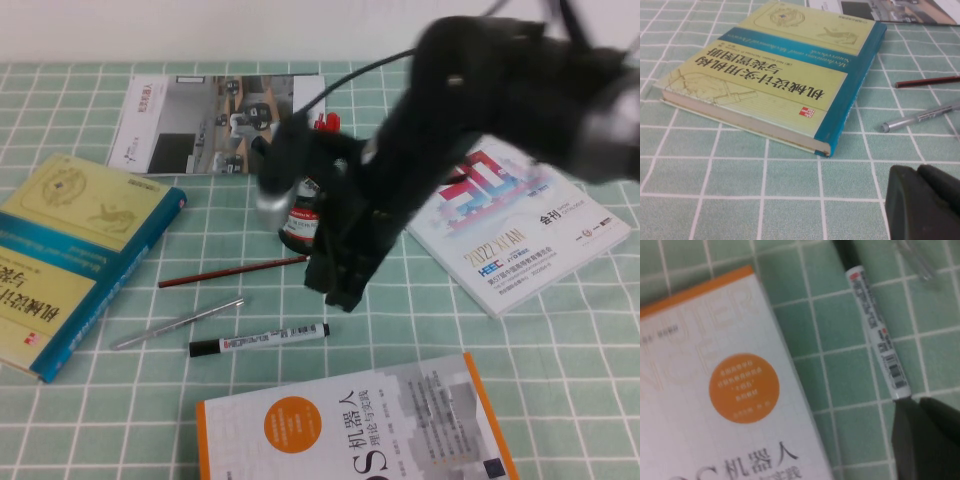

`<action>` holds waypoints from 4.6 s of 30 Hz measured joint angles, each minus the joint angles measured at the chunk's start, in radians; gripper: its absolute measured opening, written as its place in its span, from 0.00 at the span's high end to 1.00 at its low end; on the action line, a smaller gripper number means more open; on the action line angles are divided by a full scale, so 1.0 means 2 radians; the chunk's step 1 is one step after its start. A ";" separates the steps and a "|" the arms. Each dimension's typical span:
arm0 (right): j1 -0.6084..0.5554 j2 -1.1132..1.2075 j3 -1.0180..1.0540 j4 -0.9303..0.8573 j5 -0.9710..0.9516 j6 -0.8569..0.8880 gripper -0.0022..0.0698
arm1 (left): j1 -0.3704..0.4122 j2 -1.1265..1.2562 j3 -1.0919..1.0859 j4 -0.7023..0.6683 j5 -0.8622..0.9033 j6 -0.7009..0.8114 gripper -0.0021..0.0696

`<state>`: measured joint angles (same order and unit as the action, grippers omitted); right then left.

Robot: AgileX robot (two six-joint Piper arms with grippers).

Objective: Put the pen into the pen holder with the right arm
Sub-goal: Pick up the pen on the table, then place the pen onto the pen holder

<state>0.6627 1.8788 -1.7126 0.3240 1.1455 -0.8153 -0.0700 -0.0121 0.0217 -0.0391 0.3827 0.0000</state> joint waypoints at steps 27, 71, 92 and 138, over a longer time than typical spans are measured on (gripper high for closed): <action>0.056 0.184 -0.125 -0.007 0.014 -0.163 0.56 | 0.000 0.000 0.000 0.000 0.000 0.000 0.98; 0.062 0.239 -0.204 -0.076 0.020 -0.138 0.70 | 0.000 0.000 0.000 0.000 0.000 0.000 0.98; 0.052 0.239 -0.239 -0.084 -0.027 -0.138 0.70 | 0.000 0.000 0.000 0.000 0.000 0.000 0.98; 0.053 0.107 -0.208 -0.124 -0.008 0.082 0.82 | 0.000 0.000 0.000 0.000 0.000 0.000 0.98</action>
<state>0.7688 2.0933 -2.1284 0.0764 1.1292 -0.6504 -0.0700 -0.0121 0.0217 -0.0391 0.3827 0.0000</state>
